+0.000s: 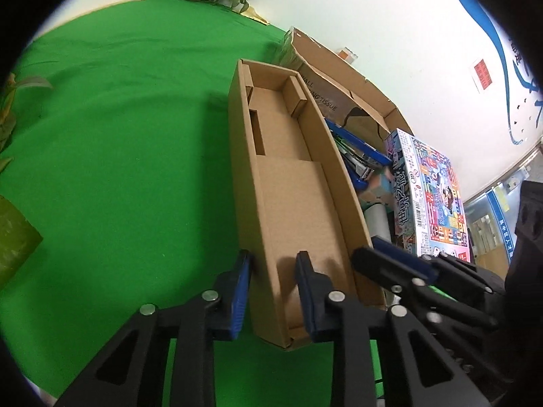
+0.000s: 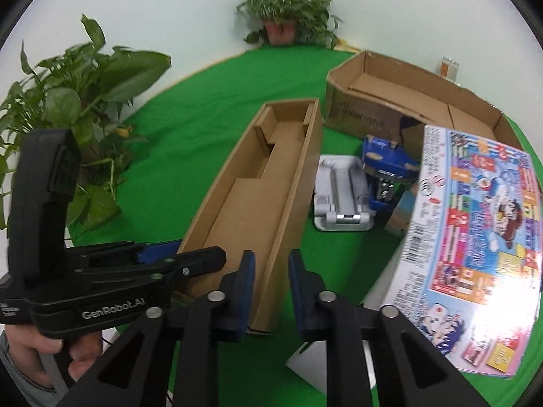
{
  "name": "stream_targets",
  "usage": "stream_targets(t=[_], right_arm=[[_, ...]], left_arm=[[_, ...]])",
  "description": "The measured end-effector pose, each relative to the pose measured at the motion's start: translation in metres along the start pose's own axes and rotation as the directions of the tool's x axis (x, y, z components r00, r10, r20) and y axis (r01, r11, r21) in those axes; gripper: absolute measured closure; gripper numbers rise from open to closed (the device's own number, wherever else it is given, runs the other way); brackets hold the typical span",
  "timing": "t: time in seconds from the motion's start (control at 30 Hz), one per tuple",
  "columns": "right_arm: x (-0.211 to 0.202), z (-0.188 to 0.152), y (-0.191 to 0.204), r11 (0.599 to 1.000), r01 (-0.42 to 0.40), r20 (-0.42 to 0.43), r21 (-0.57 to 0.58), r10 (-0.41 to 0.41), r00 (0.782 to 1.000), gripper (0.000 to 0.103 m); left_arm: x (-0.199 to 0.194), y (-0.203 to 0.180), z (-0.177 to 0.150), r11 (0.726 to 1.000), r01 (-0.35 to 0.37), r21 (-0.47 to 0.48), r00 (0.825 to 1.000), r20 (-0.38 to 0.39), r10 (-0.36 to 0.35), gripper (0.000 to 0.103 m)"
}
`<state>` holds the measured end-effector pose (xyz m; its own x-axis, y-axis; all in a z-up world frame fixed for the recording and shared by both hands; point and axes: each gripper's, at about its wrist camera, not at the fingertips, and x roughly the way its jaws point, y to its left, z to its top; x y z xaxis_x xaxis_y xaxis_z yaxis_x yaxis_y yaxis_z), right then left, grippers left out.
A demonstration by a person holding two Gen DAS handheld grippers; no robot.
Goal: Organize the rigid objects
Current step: 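Grasp the end wall of the long cardboard insert with both grippers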
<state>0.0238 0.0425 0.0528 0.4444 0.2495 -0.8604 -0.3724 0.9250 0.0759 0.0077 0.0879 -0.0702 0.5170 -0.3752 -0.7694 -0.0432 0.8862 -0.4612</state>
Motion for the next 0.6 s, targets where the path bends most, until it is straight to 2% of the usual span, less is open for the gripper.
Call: stream_targets(t=[0.13, 0.23, 0.4, 0.53, 0.6], right_arm=[[0.010, 0.003, -0.006, 0.999, 0.031, -0.048, 0.024, -0.030, 0.998, 0.095], [0.016, -0.002, -0.010, 0.999, 0.024, -0.065, 0.030, -0.022, 0.998, 0.094], [0.015, -0.001, -0.006, 0.999, 0.052, -0.051, 0.004, -0.052, 0.997, 0.092], [0.008, 0.005, -0.004, 0.999, 0.010, -0.041, 0.039, -0.008, 0.999, 0.094], [0.005, 0.006, 0.004, 0.998, -0.019, -0.029, 0.059, 0.021, 0.999, 0.094]], left_arm=[[0.004, -0.004, 0.003, 1.000, -0.002, 0.020, 1.000, -0.021, 0.003, 0.080], [0.006, -0.006, 0.005, 1.000, -0.017, 0.019, 0.999, -0.033, 0.018, 0.080], [0.008, -0.001, 0.006, 1.000, -0.003, 0.028, 1.000, -0.024, 0.004, 0.080], [0.010, -0.012, 0.002, 0.996, -0.057, 0.073, 0.998, 0.009, 0.056, 0.084], [0.003, -0.018, -0.001, 0.989, -0.116, 0.096, 0.993, 0.036, 0.113, 0.087]])
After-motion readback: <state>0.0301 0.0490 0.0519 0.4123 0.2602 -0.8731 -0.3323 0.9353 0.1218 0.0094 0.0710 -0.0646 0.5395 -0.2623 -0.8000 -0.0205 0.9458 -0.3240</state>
